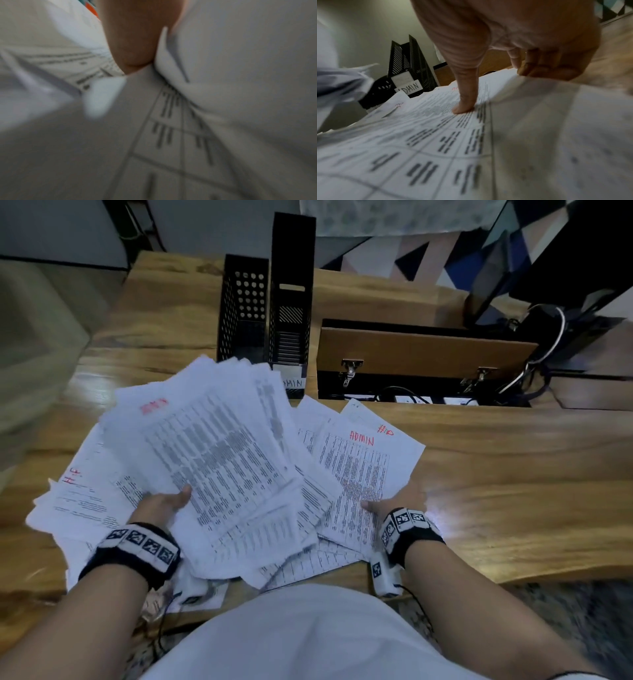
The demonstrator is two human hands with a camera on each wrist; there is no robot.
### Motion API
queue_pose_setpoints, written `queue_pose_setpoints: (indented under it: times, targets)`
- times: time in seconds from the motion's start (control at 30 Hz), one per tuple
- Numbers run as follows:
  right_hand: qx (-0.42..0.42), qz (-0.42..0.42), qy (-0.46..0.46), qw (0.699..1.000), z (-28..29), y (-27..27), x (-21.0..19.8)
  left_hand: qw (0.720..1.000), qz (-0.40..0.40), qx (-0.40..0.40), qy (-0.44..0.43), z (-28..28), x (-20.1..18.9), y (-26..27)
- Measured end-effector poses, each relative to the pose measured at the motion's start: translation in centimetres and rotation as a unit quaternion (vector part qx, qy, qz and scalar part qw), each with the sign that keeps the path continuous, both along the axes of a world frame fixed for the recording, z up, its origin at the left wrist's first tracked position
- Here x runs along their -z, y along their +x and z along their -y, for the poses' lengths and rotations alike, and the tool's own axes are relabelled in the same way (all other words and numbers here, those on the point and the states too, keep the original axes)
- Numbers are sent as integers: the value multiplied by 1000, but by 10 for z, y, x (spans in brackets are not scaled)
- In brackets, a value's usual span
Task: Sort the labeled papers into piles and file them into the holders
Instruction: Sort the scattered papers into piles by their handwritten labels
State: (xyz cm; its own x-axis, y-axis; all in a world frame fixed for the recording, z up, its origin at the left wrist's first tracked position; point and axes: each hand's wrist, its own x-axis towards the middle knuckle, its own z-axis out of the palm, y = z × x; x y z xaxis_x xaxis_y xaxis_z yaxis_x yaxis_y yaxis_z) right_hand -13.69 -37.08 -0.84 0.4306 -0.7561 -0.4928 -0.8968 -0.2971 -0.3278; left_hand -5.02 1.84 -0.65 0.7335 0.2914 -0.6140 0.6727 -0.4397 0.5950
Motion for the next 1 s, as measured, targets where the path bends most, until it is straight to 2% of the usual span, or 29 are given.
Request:
queue_pose_setpoints:
  times: [0.1, 0.27, 0.43, 0.5, 0.6, 0.77, 0.87, 1.0]
  targets:
    - [73, 96, 54, 991, 2, -7, 5, 999, -19, 27, 33, -15, -3, 0]
    - [68, 187, 11, 980, 15, -22, 0, 998, -20, 27, 54, -22, -7, -1]
    - [101, 242, -19, 965, 40, -31, -5, 999, -22, 12, -26, -16, -1, -9]
    - [97, 248, -25, 964, 50, -36, -6, 997, -41, 65, 15, -10, -1, -11]
    - [103, 246, -22, 964, 64, -43, -9, 994, -43, 82, 50, -2, -3, -9]
    - [103, 209, 12, 972, 91, -51, -5, 995, -12, 93, 41, -3, -9, -10]
    - [68, 196, 27, 978, 98, -52, -1, 998, 0, 57, -7, 0, -13, -14]
    - [25, 176, 67, 982, 89, -46, -5, 997, 15, 71, 4, 7, -18, -20]
